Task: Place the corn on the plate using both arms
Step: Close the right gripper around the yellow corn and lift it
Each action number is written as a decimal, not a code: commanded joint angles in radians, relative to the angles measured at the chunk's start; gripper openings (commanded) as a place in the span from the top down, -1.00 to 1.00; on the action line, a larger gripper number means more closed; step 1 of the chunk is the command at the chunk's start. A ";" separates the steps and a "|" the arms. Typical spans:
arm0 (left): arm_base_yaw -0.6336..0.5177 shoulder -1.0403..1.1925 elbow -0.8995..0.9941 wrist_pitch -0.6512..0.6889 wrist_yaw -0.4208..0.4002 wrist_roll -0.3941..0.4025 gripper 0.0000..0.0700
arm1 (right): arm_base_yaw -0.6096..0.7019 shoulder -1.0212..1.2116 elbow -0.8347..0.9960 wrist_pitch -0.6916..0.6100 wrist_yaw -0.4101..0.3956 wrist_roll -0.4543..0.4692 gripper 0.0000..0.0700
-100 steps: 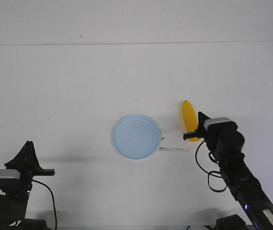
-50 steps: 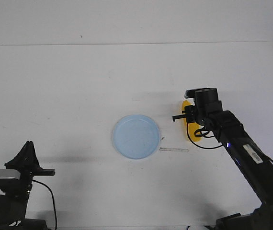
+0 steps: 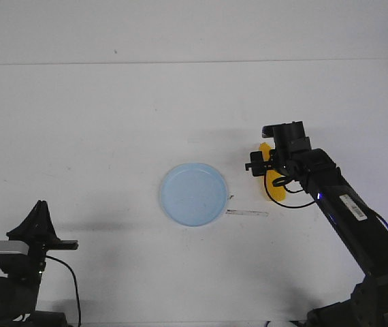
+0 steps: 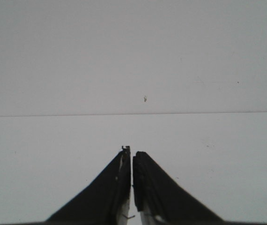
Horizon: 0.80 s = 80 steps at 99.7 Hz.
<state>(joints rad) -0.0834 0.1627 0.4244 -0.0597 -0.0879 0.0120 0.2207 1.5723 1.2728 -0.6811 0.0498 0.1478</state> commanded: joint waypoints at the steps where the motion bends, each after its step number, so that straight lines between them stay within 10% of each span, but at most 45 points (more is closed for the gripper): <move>1: -0.001 -0.002 0.008 0.014 -0.002 -0.002 1.00 | 0.003 0.020 0.018 0.002 0.003 0.012 -0.60; 80: -0.001 -0.002 0.008 0.014 -0.002 -0.002 1.00 | -0.006 0.191 0.017 -0.015 0.003 -0.016 -0.59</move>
<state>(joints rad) -0.0834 0.1627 0.4244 -0.0597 -0.0879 0.0116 0.2127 1.7393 1.2728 -0.6987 0.0502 0.1448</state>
